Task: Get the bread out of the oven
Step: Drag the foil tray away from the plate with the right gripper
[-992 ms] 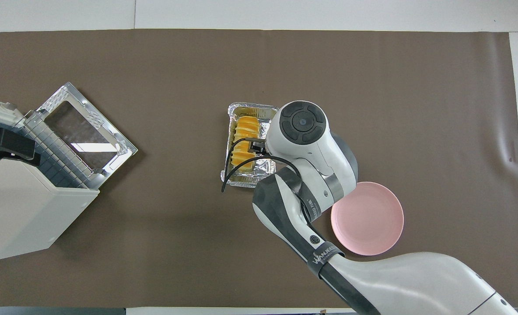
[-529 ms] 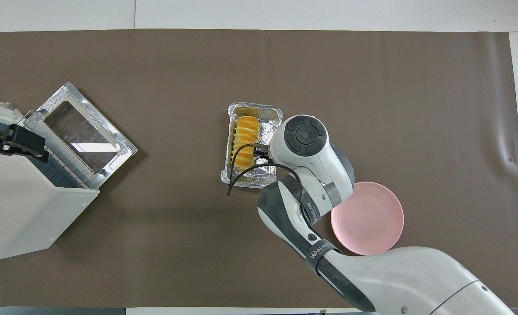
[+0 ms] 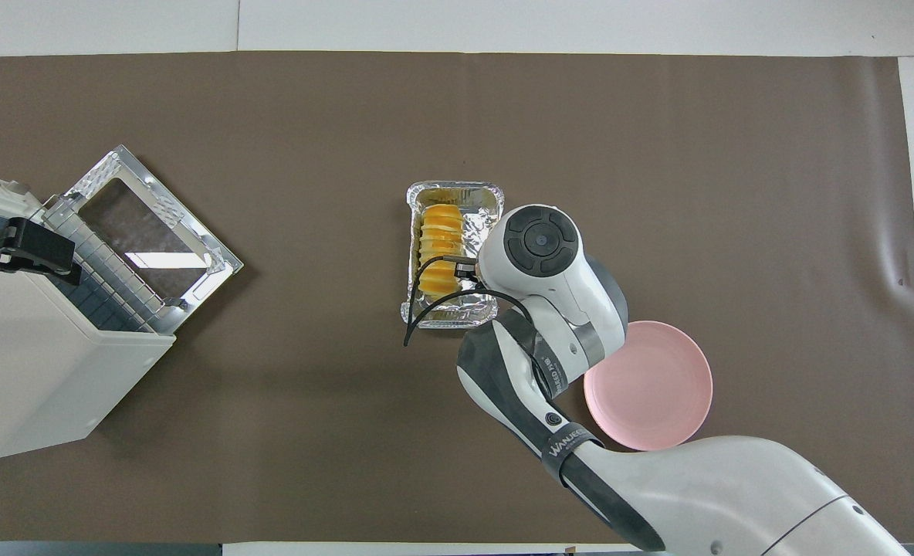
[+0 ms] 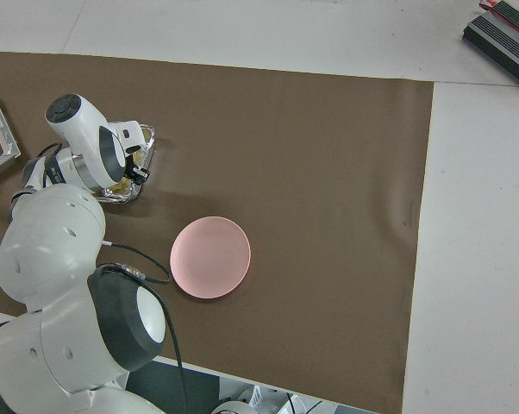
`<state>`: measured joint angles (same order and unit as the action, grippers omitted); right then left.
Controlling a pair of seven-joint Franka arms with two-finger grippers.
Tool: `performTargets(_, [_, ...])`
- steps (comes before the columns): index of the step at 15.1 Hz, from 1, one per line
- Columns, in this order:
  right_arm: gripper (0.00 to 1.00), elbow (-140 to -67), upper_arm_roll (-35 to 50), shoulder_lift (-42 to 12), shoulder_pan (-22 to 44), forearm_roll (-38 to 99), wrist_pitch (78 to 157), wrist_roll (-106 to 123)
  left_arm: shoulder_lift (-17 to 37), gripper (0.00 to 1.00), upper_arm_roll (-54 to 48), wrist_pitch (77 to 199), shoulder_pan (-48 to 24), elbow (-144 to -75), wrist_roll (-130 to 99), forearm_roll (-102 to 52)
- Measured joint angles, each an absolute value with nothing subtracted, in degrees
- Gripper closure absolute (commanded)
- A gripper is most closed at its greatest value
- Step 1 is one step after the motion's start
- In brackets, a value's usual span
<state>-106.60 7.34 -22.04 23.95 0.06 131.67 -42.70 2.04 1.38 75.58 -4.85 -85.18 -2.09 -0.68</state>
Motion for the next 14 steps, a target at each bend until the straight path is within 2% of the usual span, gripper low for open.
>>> performTargets(3, [1.0,-104.56,7.04,-20.88,20.32,0.06,128.73,-36.91,1.39,0.0,1.59,75.53,-4.8,-85.11,-2.1,-0.64])
performTargets(8, [1.0,-103.96,6.82,-17.48,7.68,5.91,121.73,-19.58,1.32,0.0,1.74,78.31,-4.67,-85.38,-2.05,-0.09])
performTargets(11, [1.0,-105.6,6.68,-17.28,0.95,8.19,121.35,-7.81,1.35,0.0,1.66,81.81,-4.68,-87.3,-1.42,-0.09])
performTargets(14, [1.0,-108.29,6.62,-17.16,-2.58,8.23,122.56,-0.52,1.35,0.0,1.57,83.93,-4.69,-89.52,-0.6,-0.09])
